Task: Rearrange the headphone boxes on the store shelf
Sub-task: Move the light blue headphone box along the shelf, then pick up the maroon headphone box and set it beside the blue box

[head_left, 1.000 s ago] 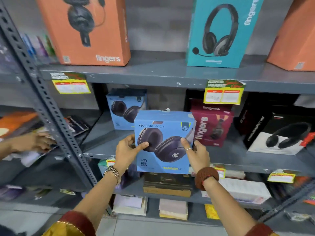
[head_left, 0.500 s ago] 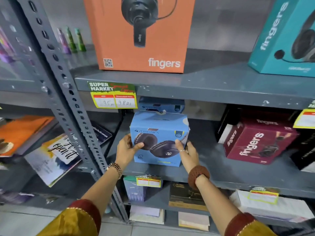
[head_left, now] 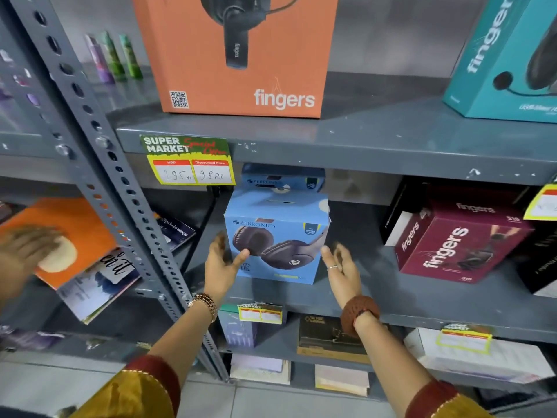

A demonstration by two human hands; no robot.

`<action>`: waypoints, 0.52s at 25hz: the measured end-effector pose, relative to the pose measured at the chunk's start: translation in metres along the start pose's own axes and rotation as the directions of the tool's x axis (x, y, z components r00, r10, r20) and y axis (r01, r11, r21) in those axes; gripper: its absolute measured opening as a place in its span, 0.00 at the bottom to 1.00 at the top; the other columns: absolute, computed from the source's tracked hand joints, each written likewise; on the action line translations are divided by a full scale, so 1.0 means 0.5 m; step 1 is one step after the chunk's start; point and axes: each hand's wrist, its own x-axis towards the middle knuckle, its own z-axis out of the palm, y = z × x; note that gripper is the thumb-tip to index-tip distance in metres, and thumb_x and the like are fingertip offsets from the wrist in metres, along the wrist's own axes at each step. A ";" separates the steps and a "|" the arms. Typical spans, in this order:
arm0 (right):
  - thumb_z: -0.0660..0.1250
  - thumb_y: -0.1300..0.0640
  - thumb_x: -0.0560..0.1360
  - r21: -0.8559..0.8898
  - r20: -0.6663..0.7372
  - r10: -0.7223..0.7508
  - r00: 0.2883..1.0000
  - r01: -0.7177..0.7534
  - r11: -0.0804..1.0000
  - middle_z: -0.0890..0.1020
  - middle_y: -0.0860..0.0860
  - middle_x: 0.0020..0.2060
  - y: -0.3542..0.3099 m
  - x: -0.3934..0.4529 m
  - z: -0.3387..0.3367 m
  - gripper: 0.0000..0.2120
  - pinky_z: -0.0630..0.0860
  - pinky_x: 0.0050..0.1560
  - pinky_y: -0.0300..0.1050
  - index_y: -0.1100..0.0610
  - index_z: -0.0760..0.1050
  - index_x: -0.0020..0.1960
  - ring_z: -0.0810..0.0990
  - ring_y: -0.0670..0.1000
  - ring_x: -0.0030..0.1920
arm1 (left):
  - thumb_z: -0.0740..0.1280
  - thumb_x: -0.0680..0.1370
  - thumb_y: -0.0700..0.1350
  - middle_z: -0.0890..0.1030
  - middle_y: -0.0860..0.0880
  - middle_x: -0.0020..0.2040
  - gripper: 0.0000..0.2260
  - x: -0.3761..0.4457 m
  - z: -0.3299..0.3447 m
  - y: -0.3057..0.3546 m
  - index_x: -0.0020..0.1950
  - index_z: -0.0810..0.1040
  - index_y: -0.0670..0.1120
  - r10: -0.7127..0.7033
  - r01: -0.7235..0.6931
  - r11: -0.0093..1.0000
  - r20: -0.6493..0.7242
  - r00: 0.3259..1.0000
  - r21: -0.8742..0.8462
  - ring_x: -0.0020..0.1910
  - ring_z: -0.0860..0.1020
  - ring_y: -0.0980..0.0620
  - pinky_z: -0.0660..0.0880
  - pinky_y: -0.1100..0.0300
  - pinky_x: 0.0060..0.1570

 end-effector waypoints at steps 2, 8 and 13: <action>0.61 0.46 0.75 0.030 -0.049 0.001 0.999 0.000 1.000 0.69 0.50 0.71 0.016 -0.009 -0.049 0.25 0.63 0.69 0.44 0.53 0.64 0.70 0.68 0.50 0.69 | 0.71 0.71 0.50 0.67 0.43 0.73 0.34 -0.062 0.034 -0.006 0.72 0.59 0.43 -0.076 0.069 0.996 -0.129 0.989 -0.056 0.70 0.69 0.46 0.68 0.48 0.68; 0.61 0.50 0.76 0.010 -0.177 -0.031 0.984 0.033 0.999 0.75 0.53 0.64 0.072 -0.040 -0.287 0.20 0.66 0.60 0.40 0.57 0.70 0.65 0.72 0.52 0.64 | 0.61 0.79 0.48 0.71 0.43 0.67 0.18 -0.212 0.242 -0.025 0.67 0.66 0.44 -0.184 0.159 0.980 -0.226 0.957 -0.122 0.64 0.72 0.45 0.68 0.45 0.68; 0.65 0.53 0.75 0.082 -0.320 -0.056 0.946 0.087 0.993 0.77 0.53 0.57 0.091 -0.020 -0.506 0.15 0.69 0.60 0.45 0.56 0.72 0.60 0.74 0.52 0.60 | 0.61 0.79 0.43 0.76 0.43 0.59 0.09 -0.268 0.469 0.035 0.58 0.72 0.45 -0.130 0.114 0.987 -0.142 0.981 -0.116 0.53 0.74 0.50 0.70 0.43 0.64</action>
